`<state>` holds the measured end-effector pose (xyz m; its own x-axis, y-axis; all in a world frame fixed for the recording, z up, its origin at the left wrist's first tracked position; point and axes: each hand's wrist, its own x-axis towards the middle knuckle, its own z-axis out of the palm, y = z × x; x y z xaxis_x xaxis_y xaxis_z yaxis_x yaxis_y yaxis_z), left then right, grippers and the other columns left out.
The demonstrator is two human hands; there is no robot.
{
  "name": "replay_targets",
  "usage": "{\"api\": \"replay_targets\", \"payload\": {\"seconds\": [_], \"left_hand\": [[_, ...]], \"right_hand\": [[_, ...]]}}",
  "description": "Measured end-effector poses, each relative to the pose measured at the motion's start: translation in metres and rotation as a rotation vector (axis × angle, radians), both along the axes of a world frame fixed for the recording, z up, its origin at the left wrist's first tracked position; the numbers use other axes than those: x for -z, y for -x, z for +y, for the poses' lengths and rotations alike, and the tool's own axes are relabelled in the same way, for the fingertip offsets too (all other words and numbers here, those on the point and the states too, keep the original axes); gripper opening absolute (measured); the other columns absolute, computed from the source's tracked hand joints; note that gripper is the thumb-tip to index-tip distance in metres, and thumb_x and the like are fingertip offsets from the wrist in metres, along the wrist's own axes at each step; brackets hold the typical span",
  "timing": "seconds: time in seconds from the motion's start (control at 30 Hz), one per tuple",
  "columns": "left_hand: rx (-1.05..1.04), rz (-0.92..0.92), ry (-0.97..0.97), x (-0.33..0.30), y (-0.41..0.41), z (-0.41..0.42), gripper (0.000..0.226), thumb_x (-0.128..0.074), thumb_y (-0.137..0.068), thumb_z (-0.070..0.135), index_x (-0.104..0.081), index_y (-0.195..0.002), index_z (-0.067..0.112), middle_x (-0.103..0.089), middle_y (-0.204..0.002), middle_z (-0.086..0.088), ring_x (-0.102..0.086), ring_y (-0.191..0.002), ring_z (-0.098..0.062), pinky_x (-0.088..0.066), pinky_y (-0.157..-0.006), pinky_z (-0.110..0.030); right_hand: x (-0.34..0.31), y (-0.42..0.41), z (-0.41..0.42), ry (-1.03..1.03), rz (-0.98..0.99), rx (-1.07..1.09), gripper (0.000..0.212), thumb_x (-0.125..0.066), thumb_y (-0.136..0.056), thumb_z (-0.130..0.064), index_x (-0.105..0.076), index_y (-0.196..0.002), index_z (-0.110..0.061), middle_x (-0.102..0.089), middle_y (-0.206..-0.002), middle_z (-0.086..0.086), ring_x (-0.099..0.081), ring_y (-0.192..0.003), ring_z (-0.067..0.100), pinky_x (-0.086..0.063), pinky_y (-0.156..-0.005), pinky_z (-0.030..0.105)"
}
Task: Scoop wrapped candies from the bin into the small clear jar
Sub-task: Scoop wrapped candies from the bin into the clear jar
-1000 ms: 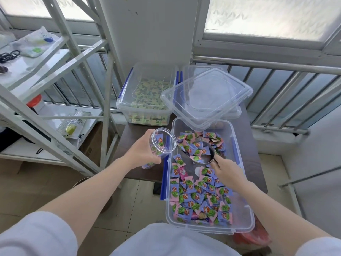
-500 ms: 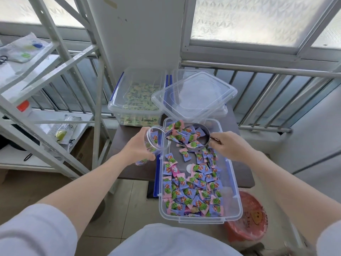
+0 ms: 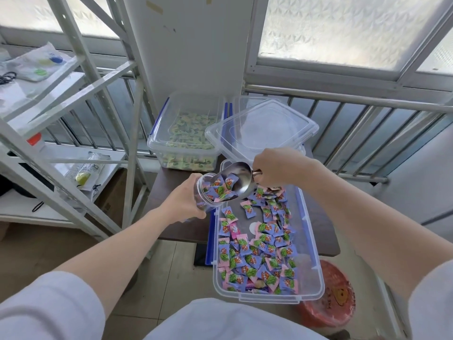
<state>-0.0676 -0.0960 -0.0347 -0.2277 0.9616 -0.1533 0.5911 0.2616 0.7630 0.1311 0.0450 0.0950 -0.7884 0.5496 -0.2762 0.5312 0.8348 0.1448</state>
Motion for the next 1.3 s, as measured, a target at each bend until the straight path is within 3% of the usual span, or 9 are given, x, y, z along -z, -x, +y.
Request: {"api": "replay_targets", "payload": {"seconds": [0.23, 0.37, 0.47, 0.67, 0.83, 0.97, 1.17, 1.3], "left_hand": [[-0.04, -0.008, 0.004, 0.009, 0.002, -0.004, 0.086, -0.086, -0.054, 0.009, -0.038, -0.122, 0.03, -0.06, -0.109, 0.009, -0.059, -0.098, -0.011, -0.042, -0.074, -0.011], [-0.054, -0.019, -0.003, 0.007, 0.0, -0.001, 0.086, -0.087, -0.055, 0.009, -0.038, -0.122, 0.031, -0.059, -0.105, 0.014, -0.059, -0.097, -0.011, -0.046, -0.079, -0.021], [-0.053, -0.028, -0.001, 0.004, -0.001, 0.0, 0.088, -0.087, -0.055, 0.009, -0.039, -0.128, 0.026, -0.059, -0.104, 0.015, -0.059, -0.096, -0.01, -0.042, -0.073, -0.016], [-0.09, -0.068, -0.008, 0.009, -0.003, -0.002, 0.092, -0.087, -0.055, 0.01, -0.037, -0.131, 0.025, -0.06, -0.111, 0.009, -0.059, -0.101, -0.013, -0.044, -0.08, -0.023], [-0.113, -0.093, -0.004, 0.007, -0.004, -0.001, 0.089, -0.086, -0.056, 0.009, -0.037, -0.127, 0.027, -0.059, -0.107, 0.014, -0.057, -0.096, -0.007, -0.041, -0.071, -0.011], [-0.127, -0.093, -0.009, 0.004, -0.002, 0.002, 0.087, -0.086, -0.055, 0.012, -0.036, -0.124, 0.031, -0.059, -0.108, 0.013, -0.058, -0.097, -0.01, -0.042, -0.071, -0.014], [-0.141, -0.063, -0.023, 0.006, -0.002, 0.003, 0.088, -0.088, -0.056, 0.012, -0.035, -0.125, 0.029, -0.054, -0.103, 0.02, -0.055, -0.098, -0.009, -0.038, -0.07, -0.008], [-0.143, -0.047, -0.008, 0.009, -0.001, 0.003, 0.09, -0.088, -0.055, 0.014, -0.035, -0.126, 0.028, -0.056, -0.106, 0.014, -0.056, -0.098, -0.01, -0.039, -0.069, -0.011]], "right_hand": [[-0.014, -0.017, 0.012, -0.031, -0.005, 0.073, 0.018, -0.051, -0.078, -0.018, -0.048, -0.061, -0.014, -0.05, -0.062, 0.003, -0.043, -0.049, 0.02, -0.031, -0.046, 0.022], [-0.008, -0.012, 0.005, -0.006, 0.021, 0.06, 0.021, -0.05, -0.08, -0.02, -0.047, -0.061, -0.014, -0.047, -0.062, 0.001, -0.042, -0.049, 0.019, -0.034, -0.048, 0.023], [-0.003, -0.006, -0.001, -0.018, 0.026, 0.046, 0.031, -0.049, -0.083, -0.02, -0.035, -0.055, -0.02, -0.043, -0.062, 0.0, -0.039, -0.049, 0.017, -0.033, -0.048, 0.023], [-0.008, -0.014, 0.004, -0.015, 0.106, 0.12, 0.027, -0.049, -0.083, -0.021, -0.041, -0.057, -0.016, -0.05, -0.063, 0.004, -0.043, -0.049, 0.019, -0.033, -0.046, 0.023], [-0.009, -0.015, 0.002, 0.01, 0.128, 0.144, 0.025, -0.05, -0.081, -0.022, -0.045, -0.058, -0.013, -0.049, -0.059, 0.003, -0.043, -0.049, 0.022, -0.033, -0.046, 0.023], [-0.009, -0.021, 0.0, 0.043, 0.122, 0.157, 0.03, -0.049, -0.083, -0.021, -0.041, -0.055, -0.015, -0.045, -0.056, 0.001, -0.04, -0.049, 0.021, -0.032, -0.047, 0.023], [0.002, -0.037, 0.008, 0.061, 0.137, 0.271, 0.034, -0.048, -0.087, -0.023, -0.038, -0.054, -0.018, -0.047, -0.06, 0.0, -0.043, -0.054, 0.02, -0.03, -0.047, 0.024], [0.016, -0.05, 0.012, 0.147, 0.109, 0.406, 0.025, -0.045, -0.089, -0.022, -0.044, -0.066, -0.015, -0.049, -0.07, 0.004, -0.048, -0.061, 0.022, -0.034, -0.052, 0.026]]}}
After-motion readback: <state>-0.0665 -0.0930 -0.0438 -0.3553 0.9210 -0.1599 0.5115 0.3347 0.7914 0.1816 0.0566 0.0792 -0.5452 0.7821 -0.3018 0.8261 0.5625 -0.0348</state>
